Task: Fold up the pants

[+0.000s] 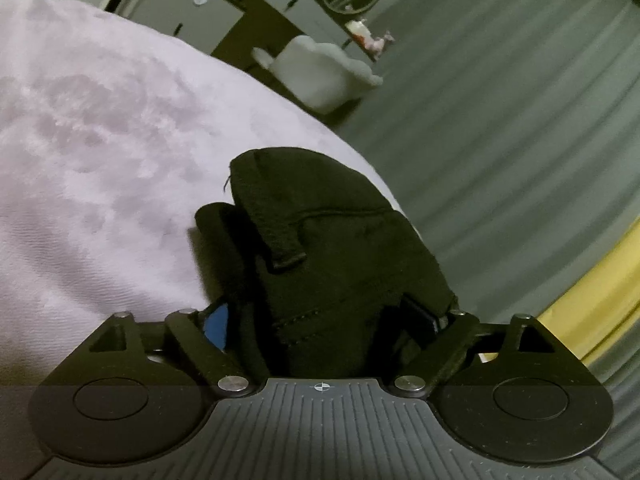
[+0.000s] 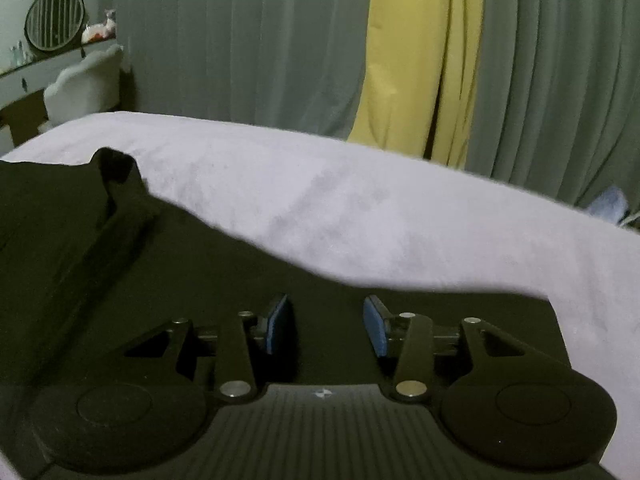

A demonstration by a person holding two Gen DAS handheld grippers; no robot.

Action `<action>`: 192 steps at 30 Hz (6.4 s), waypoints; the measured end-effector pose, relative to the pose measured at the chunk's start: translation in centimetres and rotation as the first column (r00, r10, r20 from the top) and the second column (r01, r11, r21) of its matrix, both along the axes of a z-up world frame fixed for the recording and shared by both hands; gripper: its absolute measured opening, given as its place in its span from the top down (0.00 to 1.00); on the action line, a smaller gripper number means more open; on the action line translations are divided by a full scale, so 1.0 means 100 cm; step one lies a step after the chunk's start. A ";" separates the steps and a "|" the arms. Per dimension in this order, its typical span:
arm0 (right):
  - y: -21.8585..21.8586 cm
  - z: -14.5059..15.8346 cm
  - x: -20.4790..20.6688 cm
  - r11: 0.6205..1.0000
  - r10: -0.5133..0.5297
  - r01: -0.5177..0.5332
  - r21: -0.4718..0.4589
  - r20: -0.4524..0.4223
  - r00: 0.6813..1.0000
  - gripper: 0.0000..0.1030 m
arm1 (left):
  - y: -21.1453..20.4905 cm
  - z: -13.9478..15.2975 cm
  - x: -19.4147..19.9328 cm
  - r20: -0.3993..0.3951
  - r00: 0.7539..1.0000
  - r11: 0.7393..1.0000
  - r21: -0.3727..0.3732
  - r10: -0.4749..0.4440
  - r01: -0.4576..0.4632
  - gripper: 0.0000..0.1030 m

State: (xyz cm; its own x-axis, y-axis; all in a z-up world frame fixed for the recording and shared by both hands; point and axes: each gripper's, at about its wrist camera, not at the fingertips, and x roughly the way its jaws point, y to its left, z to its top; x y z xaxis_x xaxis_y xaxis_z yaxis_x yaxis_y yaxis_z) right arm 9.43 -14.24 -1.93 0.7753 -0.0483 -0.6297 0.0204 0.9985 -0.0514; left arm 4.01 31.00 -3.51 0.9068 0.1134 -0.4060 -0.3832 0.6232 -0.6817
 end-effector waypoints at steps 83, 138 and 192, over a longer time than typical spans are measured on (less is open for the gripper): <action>-0.116 -0.034 0.035 0.482 0.255 0.090 0.871 -0.238 0.937 0.45 | -0.171 0.011 -0.004 -0.200 0.962 0.982 -0.056 -0.188 0.180 0.02; -0.144 0.053 -0.086 0.886 -0.194 0.252 0.390 -0.183 0.964 0.36 | -0.255 0.030 -0.001 -0.321 0.795 0.751 0.277 -0.516 0.599 0.02; -0.078 -0.003 -0.025 0.998 -0.055 0.045 0.050 0.210 0.976 0.42 | -0.338 0.013 0.053 -0.306 0.812 0.615 0.536 -0.497 0.578 0.00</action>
